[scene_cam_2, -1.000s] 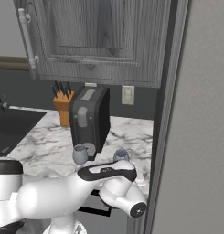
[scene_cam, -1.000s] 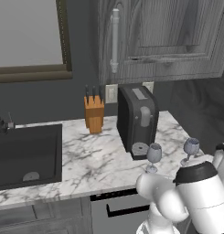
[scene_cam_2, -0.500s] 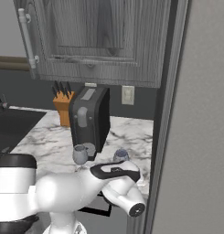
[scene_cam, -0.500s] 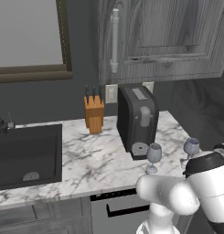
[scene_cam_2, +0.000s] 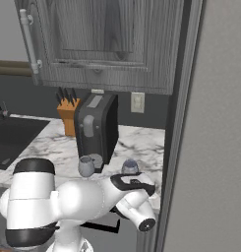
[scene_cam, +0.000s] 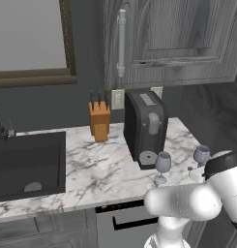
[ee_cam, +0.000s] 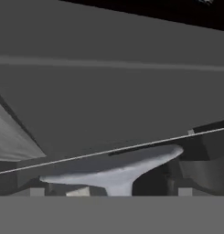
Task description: Retrieve the wine glasses from the counter and place one next to each plate.
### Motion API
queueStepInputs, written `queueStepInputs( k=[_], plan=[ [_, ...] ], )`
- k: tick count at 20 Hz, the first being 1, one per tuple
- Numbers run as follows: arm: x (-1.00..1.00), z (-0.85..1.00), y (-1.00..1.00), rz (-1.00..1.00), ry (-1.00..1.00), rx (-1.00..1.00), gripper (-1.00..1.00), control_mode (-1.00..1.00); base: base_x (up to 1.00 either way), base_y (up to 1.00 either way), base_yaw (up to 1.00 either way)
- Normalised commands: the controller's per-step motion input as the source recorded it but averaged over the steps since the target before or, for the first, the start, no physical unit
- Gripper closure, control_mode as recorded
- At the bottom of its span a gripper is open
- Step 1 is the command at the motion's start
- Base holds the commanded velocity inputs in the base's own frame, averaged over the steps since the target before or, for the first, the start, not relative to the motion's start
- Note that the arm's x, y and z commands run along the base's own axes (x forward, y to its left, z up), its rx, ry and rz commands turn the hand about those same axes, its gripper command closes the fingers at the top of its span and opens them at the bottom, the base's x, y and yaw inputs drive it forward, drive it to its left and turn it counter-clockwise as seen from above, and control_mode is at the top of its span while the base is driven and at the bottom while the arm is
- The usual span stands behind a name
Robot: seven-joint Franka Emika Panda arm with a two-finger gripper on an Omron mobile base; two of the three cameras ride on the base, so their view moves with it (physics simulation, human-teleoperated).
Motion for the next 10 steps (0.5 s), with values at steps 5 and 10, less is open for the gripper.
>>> queueStepInputs(
  k=[5, 10],
  plan=[
    [0.04, 0.0, -0.12, 0.0, -0.09, 0.0, 1.0, -1.0, 0.0, 0.0, 0.0],
    [-0.28, 0.11, -0.01, 0.0, -0.22, 0.0, 1.0, -1.0, 0.0, 0.0, 0.0]
  ],
)
